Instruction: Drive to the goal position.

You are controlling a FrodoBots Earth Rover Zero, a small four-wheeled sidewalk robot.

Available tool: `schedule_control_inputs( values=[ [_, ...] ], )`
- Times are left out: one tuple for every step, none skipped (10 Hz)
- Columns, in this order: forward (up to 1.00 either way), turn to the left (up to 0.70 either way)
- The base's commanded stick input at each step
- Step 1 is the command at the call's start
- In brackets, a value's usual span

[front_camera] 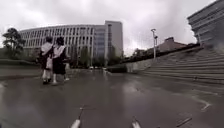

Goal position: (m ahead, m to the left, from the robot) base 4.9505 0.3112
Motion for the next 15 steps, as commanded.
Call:
schedule_control_inputs(
  values=[
    [1.0, 0.0],
    [1.0, 0.0],
    [1.0, 0.0],
    [1.0, -0.06],
    [1.0, -0.38],
    [1.0, -0.21],
    [1.0, -0.05],
    [1.0, 0.0],
    [1.0, 0.0],
    [1.0, 0.0],
    [1.0, 0.0],
    [1.0, 0.0],
    [1.0, 0.0],
    [1.0, 0.0],
    [1.0, 0.0]
  ],
)
